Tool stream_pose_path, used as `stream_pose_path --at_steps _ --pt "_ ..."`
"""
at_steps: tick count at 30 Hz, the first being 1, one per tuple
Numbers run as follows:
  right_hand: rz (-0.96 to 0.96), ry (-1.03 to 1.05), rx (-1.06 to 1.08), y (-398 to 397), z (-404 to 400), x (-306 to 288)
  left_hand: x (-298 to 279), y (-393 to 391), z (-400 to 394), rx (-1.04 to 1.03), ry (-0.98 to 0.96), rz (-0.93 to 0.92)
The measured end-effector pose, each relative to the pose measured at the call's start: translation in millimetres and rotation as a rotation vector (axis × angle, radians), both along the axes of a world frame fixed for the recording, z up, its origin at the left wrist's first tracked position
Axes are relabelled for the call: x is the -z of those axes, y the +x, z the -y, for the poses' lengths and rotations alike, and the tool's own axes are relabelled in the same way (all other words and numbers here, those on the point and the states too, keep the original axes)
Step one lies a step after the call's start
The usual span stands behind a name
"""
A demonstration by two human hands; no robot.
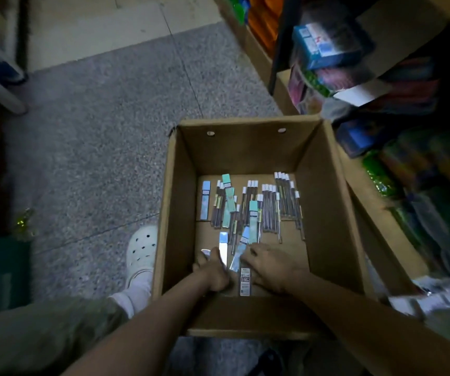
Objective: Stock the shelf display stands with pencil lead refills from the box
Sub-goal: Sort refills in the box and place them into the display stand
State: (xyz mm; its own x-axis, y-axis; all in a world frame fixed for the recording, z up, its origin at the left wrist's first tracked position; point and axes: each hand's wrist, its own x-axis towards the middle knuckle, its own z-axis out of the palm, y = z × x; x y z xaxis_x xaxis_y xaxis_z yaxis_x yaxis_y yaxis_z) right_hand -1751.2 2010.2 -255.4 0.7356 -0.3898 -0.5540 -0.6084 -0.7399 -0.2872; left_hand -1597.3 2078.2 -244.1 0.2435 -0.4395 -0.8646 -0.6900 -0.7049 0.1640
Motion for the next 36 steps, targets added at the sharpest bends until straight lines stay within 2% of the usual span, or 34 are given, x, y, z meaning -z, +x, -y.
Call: stream_pose_path --at_steps 2,5,9,12,15,20,23,24,26,27,29,31,32,33,36 --pt "0.042 0.047 0.172 0 1 13 6 -3 4 -0.007 -0.090 0.110" --pt "0.045 0.039 0.206 3 2 33 12 1 6 0.045 -0.222 0.208" --pt "0.020 0.002 0.196 8 5 49 24 5 7 0.008 -0.333 0.194" --pt "0.029 0.085 0.268 3 11 56 31 5 10 -0.109 -0.403 0.144" --pt "0.083 0.132 0.430 -4 18 52 35 5 13 -0.226 -0.470 0.111" --pt "0.298 0.141 0.839 -6 29 32 37 2 22 -0.301 -0.579 0.027" --pt "0.344 0.166 0.975 -7 35 15 33 1 25 -0.370 -0.621 0.025" --pt "0.380 0.191 1.006 -8 37 9 29 0 26 -0.424 -0.631 -0.010" --pt "0.462 0.292 1.044 -6 38 -4 18 -4 29 -0.520 -0.599 -0.207" --pt "0.497 0.369 1.057 -3 38 -11 13 -6 31 -0.514 -0.557 -0.322" --pt "0.573 0.560 1.082 7 33 -22 4 -9 33 -0.413 -0.504 -0.389" --pt "0.618 0.608 1.026 17 26 -25 -1 -8 29 -0.469 -0.510 -0.374" --pt "0.601 0.516 0.905 18 23 -22 -3 -6 25 -0.541 -0.499 -0.356" --pt "0.539 0.356 0.684 17 20 -17 -4 -2 21 -0.597 -0.486 -0.298" --pt "0.263 -0.088 -0.295 6 13 9 -6 13 10 -0.664 -0.448 -0.111"
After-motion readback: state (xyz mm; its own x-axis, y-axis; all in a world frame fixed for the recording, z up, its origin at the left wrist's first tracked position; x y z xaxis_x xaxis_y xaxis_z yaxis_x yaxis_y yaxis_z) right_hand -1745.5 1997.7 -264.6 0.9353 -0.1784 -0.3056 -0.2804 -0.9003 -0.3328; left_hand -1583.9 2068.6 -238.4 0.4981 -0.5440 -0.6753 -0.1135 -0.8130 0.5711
